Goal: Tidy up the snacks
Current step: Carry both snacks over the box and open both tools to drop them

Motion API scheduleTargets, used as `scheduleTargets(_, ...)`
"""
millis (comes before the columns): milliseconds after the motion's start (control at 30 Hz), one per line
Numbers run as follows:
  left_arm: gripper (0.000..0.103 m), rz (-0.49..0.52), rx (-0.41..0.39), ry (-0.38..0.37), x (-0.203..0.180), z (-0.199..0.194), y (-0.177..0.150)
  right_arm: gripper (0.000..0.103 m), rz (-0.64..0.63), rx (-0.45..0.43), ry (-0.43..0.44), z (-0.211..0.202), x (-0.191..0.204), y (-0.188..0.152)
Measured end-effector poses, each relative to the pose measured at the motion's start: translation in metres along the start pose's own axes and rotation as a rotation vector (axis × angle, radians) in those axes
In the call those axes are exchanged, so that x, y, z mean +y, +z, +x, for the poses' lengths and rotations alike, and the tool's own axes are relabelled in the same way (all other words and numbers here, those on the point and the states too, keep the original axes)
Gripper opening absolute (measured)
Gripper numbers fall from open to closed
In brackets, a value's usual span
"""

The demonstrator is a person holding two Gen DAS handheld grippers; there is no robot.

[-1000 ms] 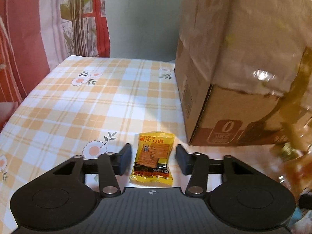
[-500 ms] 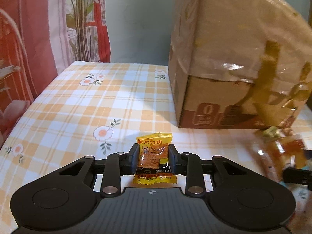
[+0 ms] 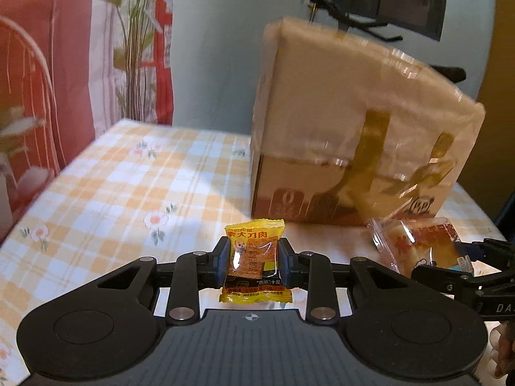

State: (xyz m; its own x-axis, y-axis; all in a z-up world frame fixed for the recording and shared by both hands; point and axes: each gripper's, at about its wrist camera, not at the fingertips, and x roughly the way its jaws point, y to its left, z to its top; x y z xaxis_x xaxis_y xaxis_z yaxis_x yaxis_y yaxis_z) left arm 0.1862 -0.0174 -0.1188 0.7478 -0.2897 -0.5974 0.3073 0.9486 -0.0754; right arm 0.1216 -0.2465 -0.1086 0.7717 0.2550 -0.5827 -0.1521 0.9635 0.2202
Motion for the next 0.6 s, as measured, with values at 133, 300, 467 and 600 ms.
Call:
scheduleTargets(133,0.033,0.045,-0.06,-0.008,-0.01,-0.013,0.012,0.082,-0.021,-0.052,-0.001,-0.017,-0.001,0.009)
scheduleTargets(300,0.033,0.08,-0.109,-0.031,-0.021,-0.023,0.027,0.082,-0.051,-0.105,0.001,-0.03,0.006,0.023)
scheduleTargets(467,0.033,0.078,-0.142,-0.057,-0.024,-0.029,0.045,0.082,-0.086,-0.174,0.011,-0.042,0.013,0.04)
scheduleTargets(600,0.033,0.072,-0.182,-0.076,-0.026,-0.033,0.063,0.082,-0.103,-0.245,0.008,-0.054,0.015,0.061)
